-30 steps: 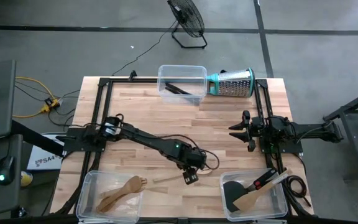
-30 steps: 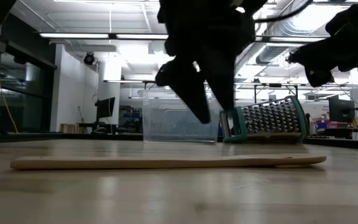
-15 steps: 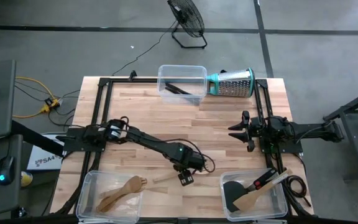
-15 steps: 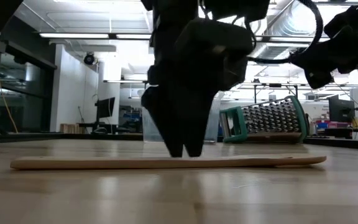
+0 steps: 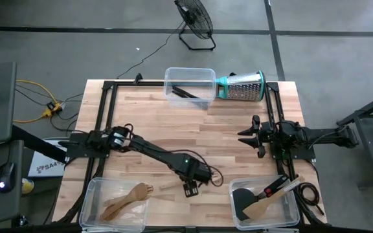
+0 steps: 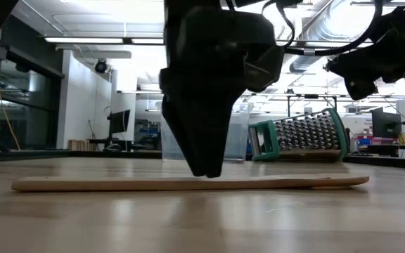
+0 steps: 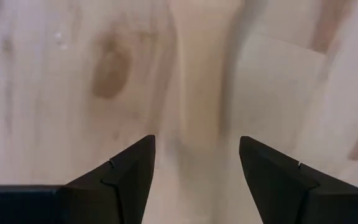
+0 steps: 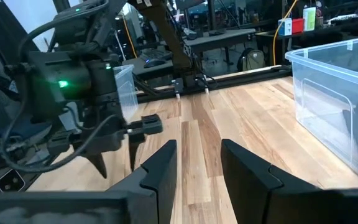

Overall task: Pick & Place Kitchen Items
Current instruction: Put the brown serving spoon into the bottom left transparent bin

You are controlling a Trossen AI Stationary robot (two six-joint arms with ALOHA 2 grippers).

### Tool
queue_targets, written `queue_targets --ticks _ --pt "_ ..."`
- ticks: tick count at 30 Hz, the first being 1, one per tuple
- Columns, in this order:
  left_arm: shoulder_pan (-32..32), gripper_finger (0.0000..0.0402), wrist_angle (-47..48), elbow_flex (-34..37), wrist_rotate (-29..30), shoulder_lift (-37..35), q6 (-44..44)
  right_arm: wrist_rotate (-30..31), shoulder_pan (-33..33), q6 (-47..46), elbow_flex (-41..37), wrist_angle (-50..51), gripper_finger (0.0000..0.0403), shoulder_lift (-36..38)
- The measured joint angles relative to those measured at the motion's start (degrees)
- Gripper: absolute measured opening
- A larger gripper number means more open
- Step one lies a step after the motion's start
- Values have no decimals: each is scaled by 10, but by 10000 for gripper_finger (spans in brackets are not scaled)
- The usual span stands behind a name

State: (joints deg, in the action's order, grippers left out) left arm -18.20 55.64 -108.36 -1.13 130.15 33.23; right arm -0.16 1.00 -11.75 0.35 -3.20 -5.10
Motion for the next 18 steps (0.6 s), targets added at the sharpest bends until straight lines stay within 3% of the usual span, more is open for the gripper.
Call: queue_targets --ticks 18 --pt "-15 230 4 0 15 27 -4 0 0 0 0 0 116 0"
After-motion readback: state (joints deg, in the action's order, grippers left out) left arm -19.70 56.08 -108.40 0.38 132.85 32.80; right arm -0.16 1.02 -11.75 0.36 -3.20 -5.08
